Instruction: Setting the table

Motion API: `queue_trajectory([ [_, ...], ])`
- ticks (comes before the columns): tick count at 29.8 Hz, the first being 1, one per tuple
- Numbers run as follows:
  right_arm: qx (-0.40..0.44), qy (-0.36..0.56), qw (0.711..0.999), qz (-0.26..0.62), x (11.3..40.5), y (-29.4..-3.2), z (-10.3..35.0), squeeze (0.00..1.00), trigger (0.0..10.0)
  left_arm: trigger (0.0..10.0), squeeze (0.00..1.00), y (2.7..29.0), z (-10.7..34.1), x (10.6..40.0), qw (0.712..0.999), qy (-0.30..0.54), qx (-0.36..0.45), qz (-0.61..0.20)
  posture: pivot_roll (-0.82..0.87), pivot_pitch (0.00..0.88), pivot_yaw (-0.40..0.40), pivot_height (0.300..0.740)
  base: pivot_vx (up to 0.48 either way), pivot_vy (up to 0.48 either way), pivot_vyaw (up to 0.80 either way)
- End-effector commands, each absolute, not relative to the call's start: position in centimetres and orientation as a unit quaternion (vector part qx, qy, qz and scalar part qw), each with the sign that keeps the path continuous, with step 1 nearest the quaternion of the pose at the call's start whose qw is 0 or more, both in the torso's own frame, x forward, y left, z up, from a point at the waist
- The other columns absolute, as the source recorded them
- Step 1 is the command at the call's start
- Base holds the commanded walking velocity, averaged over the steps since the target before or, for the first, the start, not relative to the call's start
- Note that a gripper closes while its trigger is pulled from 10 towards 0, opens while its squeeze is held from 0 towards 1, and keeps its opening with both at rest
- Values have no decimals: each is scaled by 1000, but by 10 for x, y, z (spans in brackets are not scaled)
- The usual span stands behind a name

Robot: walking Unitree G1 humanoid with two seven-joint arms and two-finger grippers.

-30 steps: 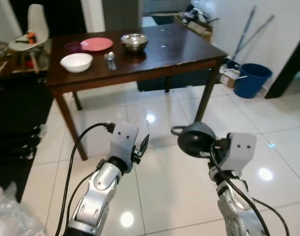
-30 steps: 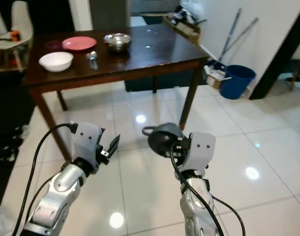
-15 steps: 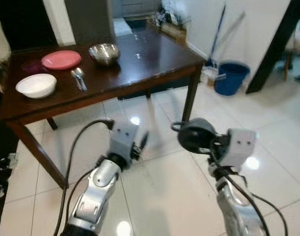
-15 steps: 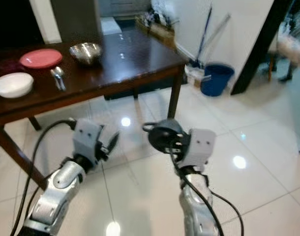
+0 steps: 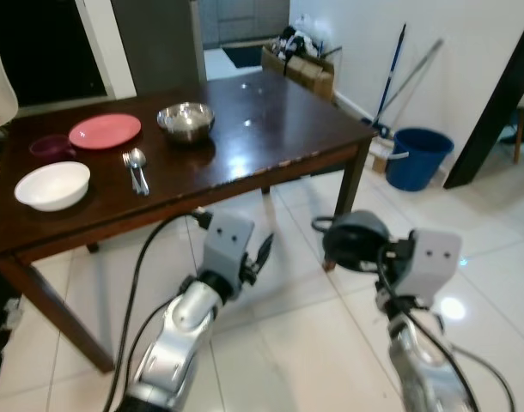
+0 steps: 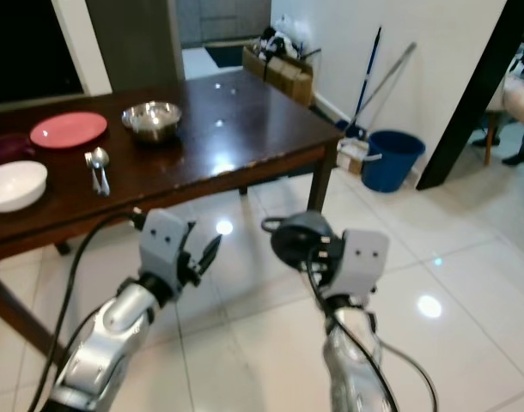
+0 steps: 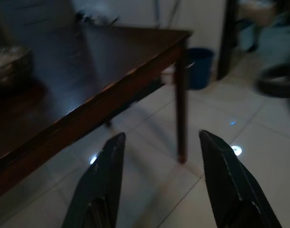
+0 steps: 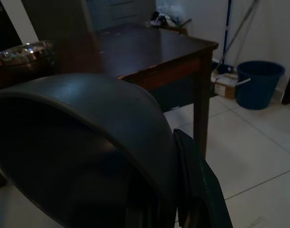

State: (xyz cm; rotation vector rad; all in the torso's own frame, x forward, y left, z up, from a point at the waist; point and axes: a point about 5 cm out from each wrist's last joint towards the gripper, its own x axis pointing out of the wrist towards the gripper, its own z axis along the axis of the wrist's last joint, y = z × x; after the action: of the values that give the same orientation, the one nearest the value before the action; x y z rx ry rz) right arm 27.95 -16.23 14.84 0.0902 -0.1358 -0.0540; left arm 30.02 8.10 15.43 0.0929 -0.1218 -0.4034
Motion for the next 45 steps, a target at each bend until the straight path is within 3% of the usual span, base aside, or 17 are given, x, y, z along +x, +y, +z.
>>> queue_trajectory([
  [1,42,-70,996,-41,278,-169,149,0,10000,10000,27,76,153,299,975,-58,46,-209,-139,0,111,740,472,0,0],
  [24,40,-72,996,-37,279,-170,150,0,10000,10000,24,76,153,300,975,-57,48,-210,-133,0,113,740,472,0,0],
  [38,38,-74,994,71,281,-148,159,0,10000,10000,24,78,154,300,976,-60,49,-203,-123,0,108,740,470,0,0],
  [45,67,-53,987,133,280,-134,158,0,10000,10000,0,121,171,297,982,-76,79,-151,-79,0,92,740,378,0,0],
])
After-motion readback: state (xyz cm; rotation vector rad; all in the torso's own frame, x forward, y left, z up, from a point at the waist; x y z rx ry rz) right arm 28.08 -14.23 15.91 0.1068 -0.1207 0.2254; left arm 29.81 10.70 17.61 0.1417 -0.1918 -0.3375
